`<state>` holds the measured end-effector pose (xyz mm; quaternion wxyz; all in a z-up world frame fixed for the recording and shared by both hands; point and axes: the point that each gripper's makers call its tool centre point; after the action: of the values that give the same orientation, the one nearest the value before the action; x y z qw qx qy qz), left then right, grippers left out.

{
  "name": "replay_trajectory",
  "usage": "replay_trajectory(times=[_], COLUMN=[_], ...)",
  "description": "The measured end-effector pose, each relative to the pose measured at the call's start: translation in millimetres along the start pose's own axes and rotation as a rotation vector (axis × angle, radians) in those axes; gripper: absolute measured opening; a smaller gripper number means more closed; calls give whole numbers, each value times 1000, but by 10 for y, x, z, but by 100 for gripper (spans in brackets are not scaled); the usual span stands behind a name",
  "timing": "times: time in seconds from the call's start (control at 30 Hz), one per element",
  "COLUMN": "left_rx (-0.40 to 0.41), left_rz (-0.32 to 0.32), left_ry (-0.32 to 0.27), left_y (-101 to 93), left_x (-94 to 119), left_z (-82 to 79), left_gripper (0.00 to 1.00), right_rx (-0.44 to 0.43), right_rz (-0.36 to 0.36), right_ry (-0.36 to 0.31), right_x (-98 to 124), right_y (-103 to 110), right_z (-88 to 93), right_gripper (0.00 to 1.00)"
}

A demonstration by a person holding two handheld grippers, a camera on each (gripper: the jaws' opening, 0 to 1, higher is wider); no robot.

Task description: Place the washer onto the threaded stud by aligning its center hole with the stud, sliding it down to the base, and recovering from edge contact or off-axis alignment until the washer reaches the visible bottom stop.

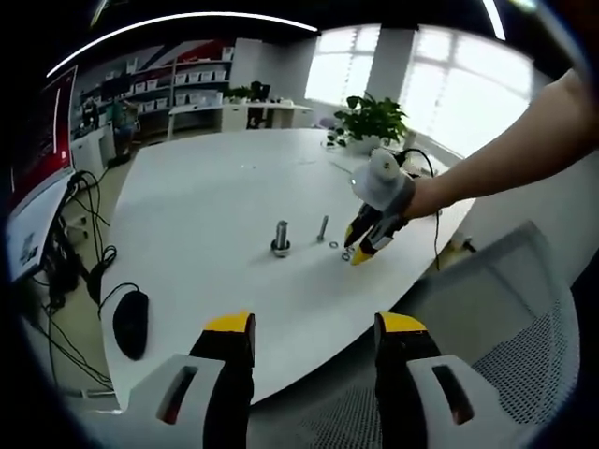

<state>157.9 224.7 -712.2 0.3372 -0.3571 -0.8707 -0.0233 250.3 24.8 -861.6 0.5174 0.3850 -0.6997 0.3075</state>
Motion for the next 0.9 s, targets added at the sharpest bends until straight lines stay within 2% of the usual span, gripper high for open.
replay_trajectory(times=[0.17, 0.23, 0.3, 0.57, 0.67, 0.73, 0.9], left_rx=[4, 1, 1, -3, -4, -4, -4], left_rz=[-1, 0, 0, 6, 8, 9, 11], left_ry=[-1, -1, 0, 9, 12, 15, 20], left_y=[6, 4, 5, -6, -10, -11, -13], left_x=[1, -3, -3, -15, -13, -16, -20], left_z=[-5, -1, -1, 8, 11, 14, 21], left_gripper=[50, 50, 50, 50, 50, 50, 50], right_rx=[26, 58, 26, 59, 36, 91, 123], right_rz=[-7, -5, -15, -29, -23, -21, -34], right_ry=[26, 63, 36, 38, 49, 67, 92], right_x=[-33, -63, -46, -64, -69, -75, -80], right_y=[35, 22, 19, -2, -8, 3, 16], right_z=[27, 100, 60, 40, 12, 13, 13], right_gripper=[26, 26, 25, 23, 22, 22, 20])
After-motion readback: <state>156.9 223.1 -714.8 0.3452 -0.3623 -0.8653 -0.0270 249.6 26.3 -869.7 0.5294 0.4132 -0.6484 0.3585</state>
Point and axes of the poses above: the point that each gripper's makers call its tool centre point, and the gripper's own axes: x roughly backward along the fingers, y roughly to its left, z roughly out of its underside, and after that the axes turned 1 degree about z, right-handed
